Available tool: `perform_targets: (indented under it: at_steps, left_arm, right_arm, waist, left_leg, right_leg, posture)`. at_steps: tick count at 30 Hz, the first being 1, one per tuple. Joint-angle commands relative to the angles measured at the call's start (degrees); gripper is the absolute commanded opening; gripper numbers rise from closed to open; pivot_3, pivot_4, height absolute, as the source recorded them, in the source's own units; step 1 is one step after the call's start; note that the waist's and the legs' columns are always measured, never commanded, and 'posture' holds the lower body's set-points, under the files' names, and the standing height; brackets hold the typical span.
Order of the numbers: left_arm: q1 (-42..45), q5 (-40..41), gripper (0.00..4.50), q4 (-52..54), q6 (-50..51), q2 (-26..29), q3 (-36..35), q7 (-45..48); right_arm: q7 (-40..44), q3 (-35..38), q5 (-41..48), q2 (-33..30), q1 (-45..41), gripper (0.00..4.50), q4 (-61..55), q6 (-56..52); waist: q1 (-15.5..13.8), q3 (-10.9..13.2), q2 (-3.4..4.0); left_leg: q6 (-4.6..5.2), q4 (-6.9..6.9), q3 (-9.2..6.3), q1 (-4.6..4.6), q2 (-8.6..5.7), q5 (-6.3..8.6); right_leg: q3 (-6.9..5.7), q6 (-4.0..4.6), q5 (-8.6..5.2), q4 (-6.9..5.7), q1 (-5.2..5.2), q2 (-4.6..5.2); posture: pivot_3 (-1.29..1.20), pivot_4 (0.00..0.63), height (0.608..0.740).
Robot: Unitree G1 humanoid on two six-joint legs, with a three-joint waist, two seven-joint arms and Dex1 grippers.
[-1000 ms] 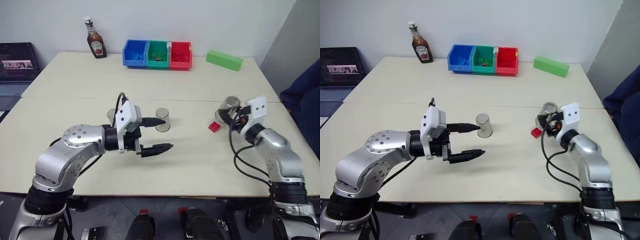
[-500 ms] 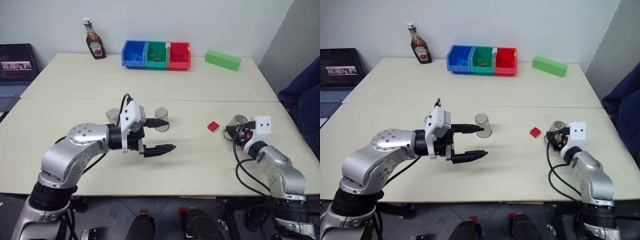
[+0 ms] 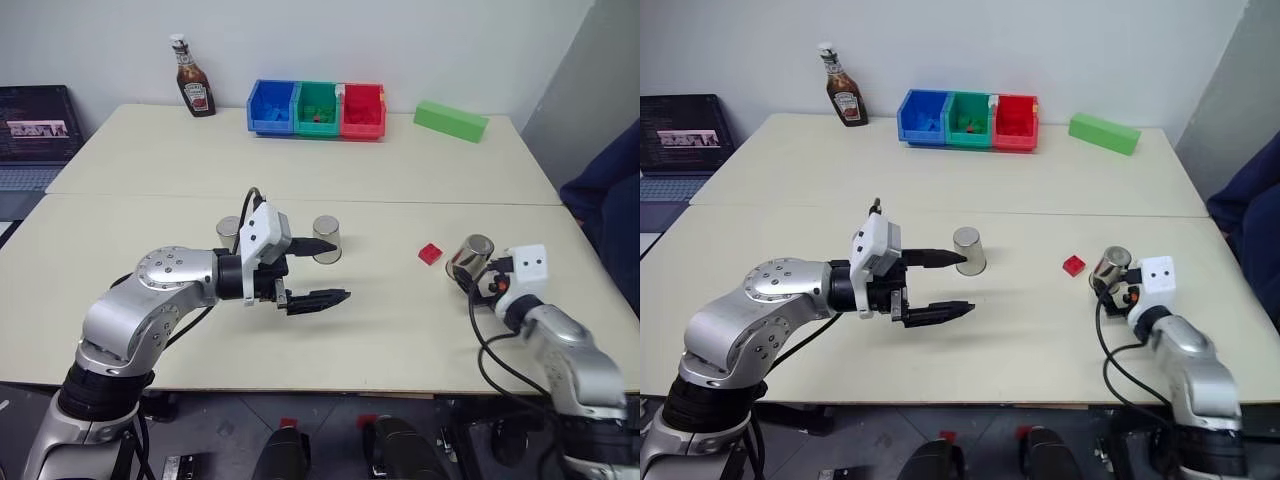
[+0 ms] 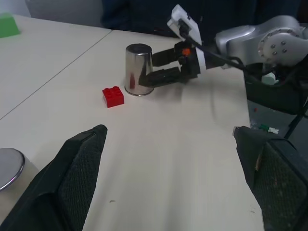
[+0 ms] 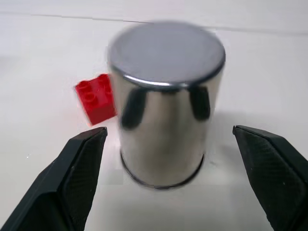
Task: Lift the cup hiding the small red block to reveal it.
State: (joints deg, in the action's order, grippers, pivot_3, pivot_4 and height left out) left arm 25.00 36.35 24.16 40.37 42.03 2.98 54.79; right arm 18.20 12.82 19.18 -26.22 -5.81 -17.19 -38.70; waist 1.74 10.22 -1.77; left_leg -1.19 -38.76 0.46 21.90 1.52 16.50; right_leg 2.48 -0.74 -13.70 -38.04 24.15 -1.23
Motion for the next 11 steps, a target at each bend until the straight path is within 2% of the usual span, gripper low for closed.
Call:
perform_targets:
  at_steps: [1,7,11]
  left_arm:
    - [-1.4,0.3,4.50,1.2,0.2,2.4,-3.0,0.4]
    - [-3.5,-0.7,4.50,-1.8,-1.1,4.7,-5.1,1.2]
    - [-2.8,-1.1,4.50,-2.6,-1.4,4.2,-4.5,0.9]
  right_arm:
    - [1.9,7.0,10.0,-4.8,2.0,4.46,-15.2,-14.6]
    - [2.6,14.7,24.3,-9.1,0.8,4.46,-25.4,-31.9]
    - [1.3,15.4,28.0,-9.1,1.1,4.46,-27.6,-35.8]
  waist:
    - [0.0,0.0,0.08]
    - [0.1,0.0,0.10]
    - [0.0,0.0,0.10]
  left_leg:
    - [0.00,0.01,0.00,0.02,-0.02,0.00]
    - [0.00,0.00,0.00,-0.09,0.07,0.00]
    - [0.00,-0.01,-0.06,-0.05,0.04,0.00]
  right_leg:
    - [0.00,0.00,0.00,-0.02,0.02,0.00]
    - [0.00,0.00,0.00,-0.05,-0.02,0.02]
    - [-0.07,0.00,-0.01,-0.01,-0.04,-0.03]
  posture:
    - [0.00,0.150,0.740]
    - [0.00,0.150,0.740]
    - [0.00,0.150,0.740]
